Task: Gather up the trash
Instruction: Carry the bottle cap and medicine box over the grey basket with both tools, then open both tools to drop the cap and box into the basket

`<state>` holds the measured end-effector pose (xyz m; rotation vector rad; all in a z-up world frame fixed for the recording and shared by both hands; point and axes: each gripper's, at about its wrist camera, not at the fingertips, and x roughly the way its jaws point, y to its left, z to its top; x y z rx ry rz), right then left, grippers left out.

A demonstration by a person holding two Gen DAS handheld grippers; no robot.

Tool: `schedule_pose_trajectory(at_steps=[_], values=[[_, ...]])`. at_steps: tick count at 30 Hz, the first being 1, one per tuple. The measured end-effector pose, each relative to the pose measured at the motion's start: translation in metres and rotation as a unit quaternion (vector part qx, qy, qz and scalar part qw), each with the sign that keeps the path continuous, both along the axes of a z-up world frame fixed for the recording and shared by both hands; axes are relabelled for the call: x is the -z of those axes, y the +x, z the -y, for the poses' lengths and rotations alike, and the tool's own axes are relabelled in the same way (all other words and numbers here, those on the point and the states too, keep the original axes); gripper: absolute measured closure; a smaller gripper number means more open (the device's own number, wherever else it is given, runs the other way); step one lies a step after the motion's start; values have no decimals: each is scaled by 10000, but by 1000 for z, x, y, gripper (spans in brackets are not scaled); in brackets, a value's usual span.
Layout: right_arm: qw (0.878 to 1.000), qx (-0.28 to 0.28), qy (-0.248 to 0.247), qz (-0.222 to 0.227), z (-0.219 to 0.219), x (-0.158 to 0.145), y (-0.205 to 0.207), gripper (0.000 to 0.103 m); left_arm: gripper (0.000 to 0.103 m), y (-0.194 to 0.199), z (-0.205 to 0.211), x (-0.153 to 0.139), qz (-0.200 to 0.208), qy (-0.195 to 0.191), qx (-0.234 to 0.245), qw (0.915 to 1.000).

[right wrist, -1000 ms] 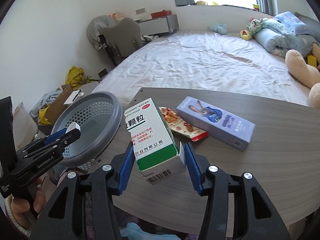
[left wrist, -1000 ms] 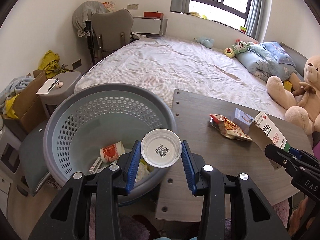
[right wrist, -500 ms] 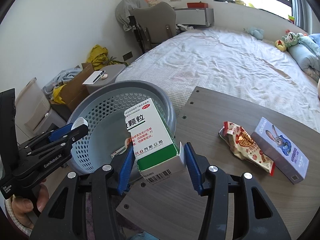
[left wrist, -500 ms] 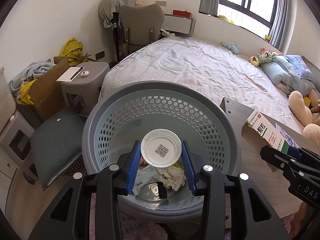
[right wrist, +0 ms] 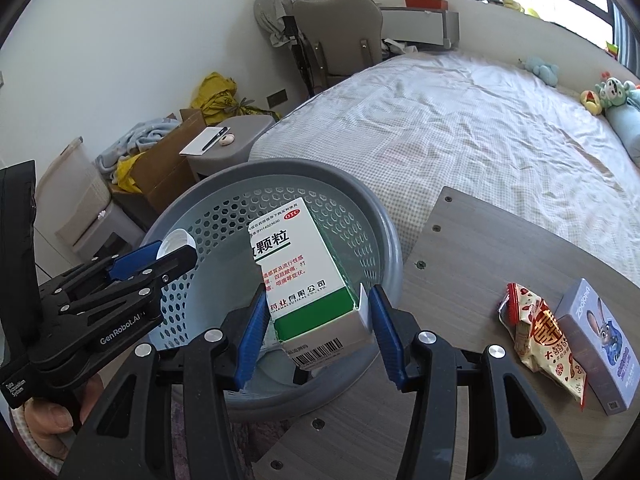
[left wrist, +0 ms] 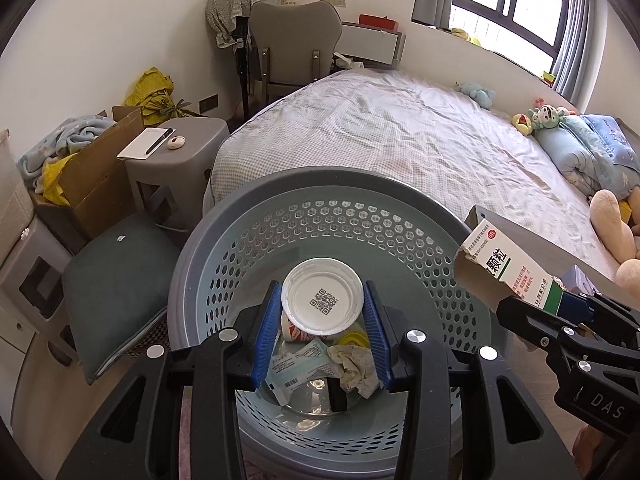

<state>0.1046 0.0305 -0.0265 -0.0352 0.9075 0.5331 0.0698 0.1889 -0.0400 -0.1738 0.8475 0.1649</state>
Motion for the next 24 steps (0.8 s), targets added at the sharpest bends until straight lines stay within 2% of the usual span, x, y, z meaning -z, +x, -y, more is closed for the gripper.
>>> schedule_pose_trajectory(at_steps=[4,6,7,9,24], values=[[10000,-24,5,20,-2,0,2,51,63,1,-2,-2,21,9,-52,10000],[10000,-9,23,47,-2,-1,2,40,53,-1,-2,-3,44,-19,-73,10000],[10000,4,54,69,-1,-2,1,37,44,-2,-4,-4,68,-19,-114,9999],[9999,8,73,83,-1,-3,0,34,43,-4,-4,-5,94,18,-177,9998],[10000,38,23,78,1,0,-5,32,40,-18,-7,-7,66,149,-345,9993]])
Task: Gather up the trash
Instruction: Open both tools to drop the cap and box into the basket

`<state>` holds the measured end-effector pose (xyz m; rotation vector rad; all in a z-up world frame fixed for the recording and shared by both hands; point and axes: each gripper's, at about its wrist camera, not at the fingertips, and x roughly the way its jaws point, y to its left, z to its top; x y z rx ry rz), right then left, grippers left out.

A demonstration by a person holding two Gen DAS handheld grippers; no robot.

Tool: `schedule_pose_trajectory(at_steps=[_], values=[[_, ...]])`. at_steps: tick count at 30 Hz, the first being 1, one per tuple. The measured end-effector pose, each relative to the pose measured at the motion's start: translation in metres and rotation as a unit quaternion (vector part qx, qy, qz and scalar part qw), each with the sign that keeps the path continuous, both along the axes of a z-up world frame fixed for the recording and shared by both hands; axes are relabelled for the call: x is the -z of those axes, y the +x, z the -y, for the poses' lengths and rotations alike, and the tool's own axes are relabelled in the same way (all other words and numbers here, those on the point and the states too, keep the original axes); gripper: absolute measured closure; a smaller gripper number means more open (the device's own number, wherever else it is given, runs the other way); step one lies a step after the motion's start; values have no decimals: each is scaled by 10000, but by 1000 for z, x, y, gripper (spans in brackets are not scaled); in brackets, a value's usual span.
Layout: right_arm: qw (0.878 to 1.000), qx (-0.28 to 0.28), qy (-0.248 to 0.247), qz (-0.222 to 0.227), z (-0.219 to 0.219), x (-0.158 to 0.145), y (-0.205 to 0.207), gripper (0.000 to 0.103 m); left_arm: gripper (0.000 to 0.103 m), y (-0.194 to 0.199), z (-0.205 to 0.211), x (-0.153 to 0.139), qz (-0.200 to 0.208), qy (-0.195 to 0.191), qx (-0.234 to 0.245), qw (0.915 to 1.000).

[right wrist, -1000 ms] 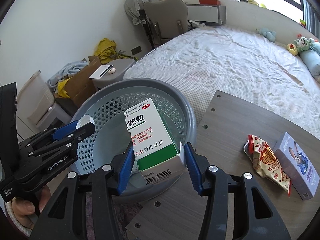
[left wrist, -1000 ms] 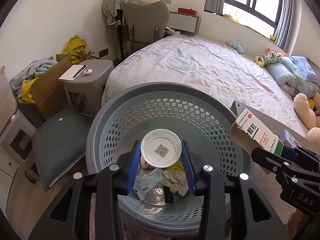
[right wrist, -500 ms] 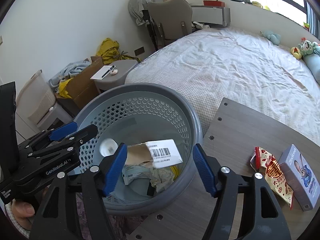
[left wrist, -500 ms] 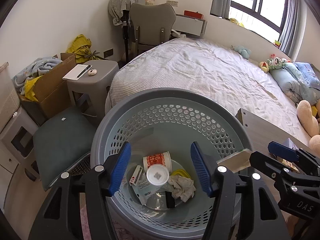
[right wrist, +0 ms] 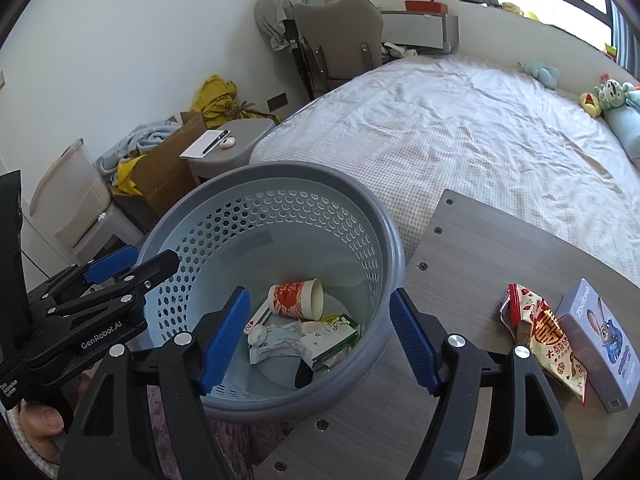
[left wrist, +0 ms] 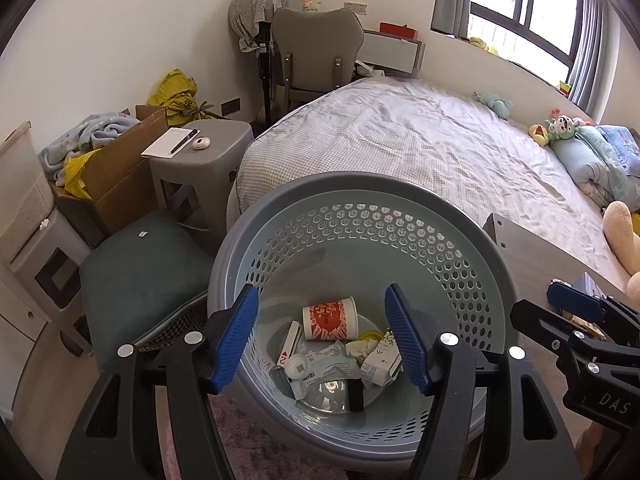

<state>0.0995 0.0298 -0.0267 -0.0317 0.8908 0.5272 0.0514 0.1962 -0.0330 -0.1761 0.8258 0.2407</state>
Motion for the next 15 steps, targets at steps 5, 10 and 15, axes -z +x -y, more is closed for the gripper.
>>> schedule_pose_trajectory(at_steps=[5,10,15], values=[[10000,10,-19,19,1,0,-4,32,37,-5,2,-2,26,54,-8,10000],[10000,24,0,41,2,-3,-9,29,36,-10,2,-3,45,60,4,10000],[9999,55,18,85,5,-6,-13,28,36,-17,2,-5,74,61,16,10000]])
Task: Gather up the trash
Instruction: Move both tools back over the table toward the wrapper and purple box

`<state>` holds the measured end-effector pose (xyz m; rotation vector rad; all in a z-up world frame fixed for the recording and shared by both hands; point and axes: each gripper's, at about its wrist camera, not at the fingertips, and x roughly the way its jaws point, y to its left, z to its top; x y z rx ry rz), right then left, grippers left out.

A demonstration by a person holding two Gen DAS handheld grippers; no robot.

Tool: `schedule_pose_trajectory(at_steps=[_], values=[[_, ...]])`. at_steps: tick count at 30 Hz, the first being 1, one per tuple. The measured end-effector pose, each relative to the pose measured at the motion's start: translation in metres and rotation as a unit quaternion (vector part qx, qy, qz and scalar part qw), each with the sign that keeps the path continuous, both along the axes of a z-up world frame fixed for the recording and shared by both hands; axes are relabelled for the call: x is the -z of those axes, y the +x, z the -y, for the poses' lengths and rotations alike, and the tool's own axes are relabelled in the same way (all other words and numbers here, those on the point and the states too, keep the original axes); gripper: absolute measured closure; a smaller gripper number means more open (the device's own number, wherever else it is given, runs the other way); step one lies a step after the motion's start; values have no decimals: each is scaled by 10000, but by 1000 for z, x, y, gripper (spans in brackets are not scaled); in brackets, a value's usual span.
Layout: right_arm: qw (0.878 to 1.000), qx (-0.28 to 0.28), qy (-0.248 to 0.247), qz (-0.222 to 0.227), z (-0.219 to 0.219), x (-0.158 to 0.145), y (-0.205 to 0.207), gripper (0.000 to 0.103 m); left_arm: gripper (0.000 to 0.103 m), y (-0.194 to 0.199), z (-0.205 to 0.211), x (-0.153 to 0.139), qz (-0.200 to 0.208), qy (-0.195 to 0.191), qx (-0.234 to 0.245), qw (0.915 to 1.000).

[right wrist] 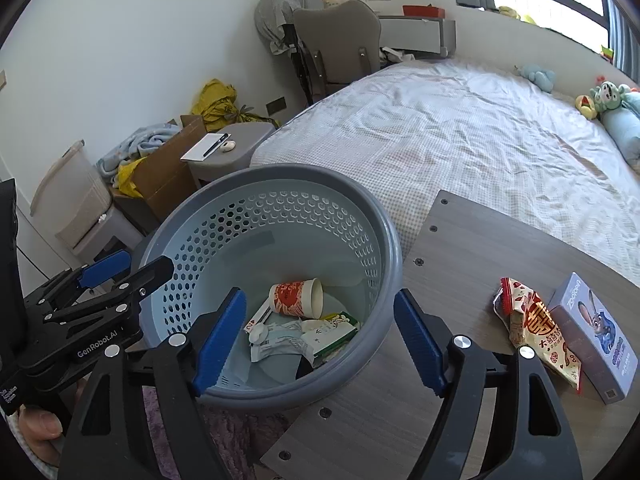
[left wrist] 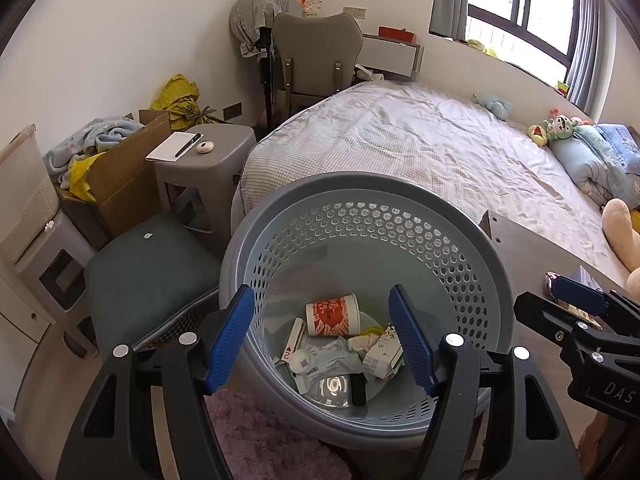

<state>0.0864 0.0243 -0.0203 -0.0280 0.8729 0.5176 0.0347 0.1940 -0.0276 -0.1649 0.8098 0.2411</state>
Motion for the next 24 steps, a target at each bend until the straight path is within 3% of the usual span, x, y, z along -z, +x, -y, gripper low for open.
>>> schedule_pose_trajectory(at_steps=[24], values=[[9987,473,116,124,54,-10,-26,26,34,-19,37,-12,149,-19,364,9992]])
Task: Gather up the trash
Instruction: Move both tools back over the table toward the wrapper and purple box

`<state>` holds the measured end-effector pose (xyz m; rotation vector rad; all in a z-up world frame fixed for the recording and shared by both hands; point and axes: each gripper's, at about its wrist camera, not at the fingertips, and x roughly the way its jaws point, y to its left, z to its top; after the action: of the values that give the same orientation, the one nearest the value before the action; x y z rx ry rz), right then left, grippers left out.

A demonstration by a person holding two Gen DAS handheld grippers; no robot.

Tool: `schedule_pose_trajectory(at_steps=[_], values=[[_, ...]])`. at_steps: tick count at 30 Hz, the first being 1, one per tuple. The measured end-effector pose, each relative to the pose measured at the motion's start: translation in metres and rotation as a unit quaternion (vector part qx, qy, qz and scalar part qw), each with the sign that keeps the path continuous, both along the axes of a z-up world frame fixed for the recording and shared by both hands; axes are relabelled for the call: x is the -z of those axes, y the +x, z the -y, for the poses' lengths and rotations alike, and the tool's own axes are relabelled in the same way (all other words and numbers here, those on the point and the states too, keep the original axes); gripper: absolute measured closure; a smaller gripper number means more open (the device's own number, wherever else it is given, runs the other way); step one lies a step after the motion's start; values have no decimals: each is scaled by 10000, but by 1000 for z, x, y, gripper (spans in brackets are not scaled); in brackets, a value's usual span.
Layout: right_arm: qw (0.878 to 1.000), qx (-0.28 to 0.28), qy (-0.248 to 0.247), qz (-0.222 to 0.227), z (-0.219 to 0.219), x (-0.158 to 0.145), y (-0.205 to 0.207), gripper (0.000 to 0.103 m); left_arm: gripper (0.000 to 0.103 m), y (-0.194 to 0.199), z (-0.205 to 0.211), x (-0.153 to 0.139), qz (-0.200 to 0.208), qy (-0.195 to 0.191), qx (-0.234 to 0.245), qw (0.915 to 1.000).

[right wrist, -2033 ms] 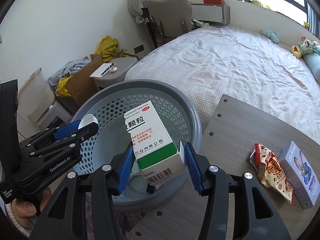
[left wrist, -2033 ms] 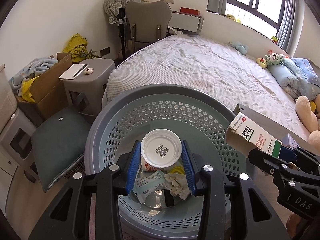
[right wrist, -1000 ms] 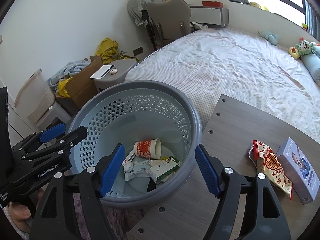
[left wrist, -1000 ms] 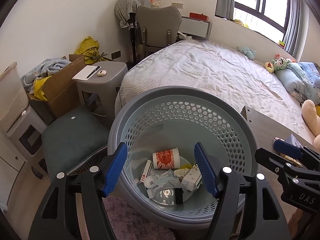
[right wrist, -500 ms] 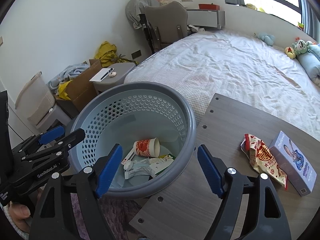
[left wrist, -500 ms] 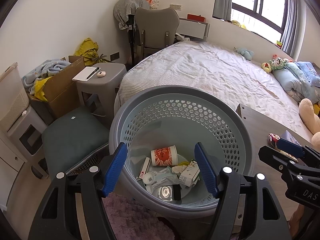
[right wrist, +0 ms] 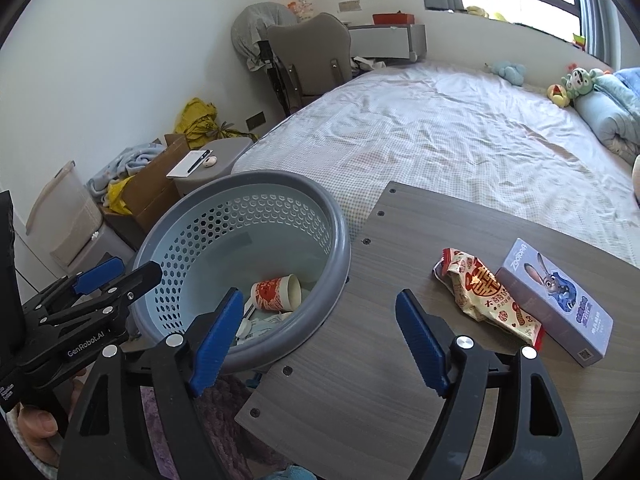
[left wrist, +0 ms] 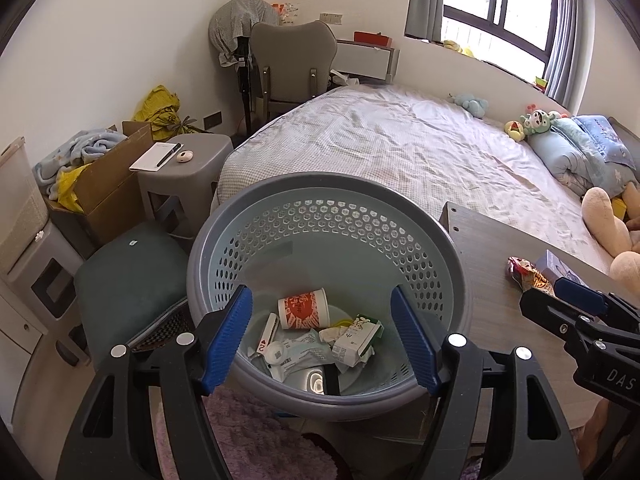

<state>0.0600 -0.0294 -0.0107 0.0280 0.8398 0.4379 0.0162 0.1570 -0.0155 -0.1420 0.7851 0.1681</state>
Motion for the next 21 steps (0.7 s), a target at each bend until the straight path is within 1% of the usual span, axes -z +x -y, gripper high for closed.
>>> schedule_pose_trajectory(at_steps=[9,21], values=[[9994,322,86,43,34,-2,-11,26,33,-4,31,-4,17,-16,330,9995],[9963,857,107,-44,94,10,-27,26,32,-6,94,-2,-40,-14,950,9955]])
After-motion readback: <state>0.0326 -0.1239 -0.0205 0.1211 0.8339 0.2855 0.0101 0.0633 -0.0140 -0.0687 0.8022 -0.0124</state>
